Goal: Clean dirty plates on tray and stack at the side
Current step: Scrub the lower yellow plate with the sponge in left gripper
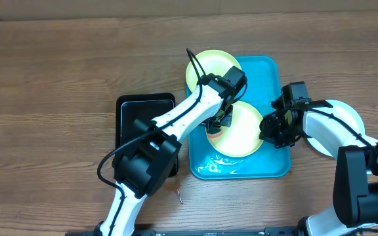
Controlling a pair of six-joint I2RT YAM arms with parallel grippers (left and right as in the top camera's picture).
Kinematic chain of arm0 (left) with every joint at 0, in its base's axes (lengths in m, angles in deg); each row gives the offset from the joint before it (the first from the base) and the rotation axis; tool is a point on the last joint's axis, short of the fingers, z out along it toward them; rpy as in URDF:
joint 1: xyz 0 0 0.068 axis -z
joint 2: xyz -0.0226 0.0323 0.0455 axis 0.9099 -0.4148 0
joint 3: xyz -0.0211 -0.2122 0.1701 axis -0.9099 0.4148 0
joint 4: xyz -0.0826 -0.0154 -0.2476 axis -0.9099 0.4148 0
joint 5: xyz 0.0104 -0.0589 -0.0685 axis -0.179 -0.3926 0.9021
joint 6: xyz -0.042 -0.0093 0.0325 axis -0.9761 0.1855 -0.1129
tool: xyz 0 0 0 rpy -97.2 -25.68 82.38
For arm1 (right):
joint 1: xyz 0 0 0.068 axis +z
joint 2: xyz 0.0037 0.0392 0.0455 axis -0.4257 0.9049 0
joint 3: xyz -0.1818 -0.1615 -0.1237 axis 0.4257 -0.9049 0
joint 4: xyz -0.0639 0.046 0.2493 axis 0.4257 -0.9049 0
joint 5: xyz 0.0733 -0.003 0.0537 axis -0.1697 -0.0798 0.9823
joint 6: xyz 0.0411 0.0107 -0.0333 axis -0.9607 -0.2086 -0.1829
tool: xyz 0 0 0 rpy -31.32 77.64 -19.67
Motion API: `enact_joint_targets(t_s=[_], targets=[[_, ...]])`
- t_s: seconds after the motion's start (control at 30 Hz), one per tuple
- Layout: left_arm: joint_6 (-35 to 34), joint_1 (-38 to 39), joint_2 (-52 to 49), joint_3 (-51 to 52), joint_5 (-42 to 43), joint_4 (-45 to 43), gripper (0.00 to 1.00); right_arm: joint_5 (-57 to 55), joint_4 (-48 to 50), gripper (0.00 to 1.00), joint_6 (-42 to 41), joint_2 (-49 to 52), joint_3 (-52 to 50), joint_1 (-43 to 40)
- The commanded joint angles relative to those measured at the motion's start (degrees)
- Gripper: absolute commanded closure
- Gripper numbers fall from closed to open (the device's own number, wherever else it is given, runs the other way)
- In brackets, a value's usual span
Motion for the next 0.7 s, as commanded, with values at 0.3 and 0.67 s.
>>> enact_joint_targets(t_s=[0.3,0.67], targets=[[-1.49,0.28,0.92,0.44,-18.78,6.21,0.96,-5.11,-0.61,0.96,0.48,1.79,-2.16,0.07],[5.64,0.48,0.9,0.59,10.86,-11.17,0.96,-5.14,-1.2,0.96,0.5,1.79,-2.16,0.07]])
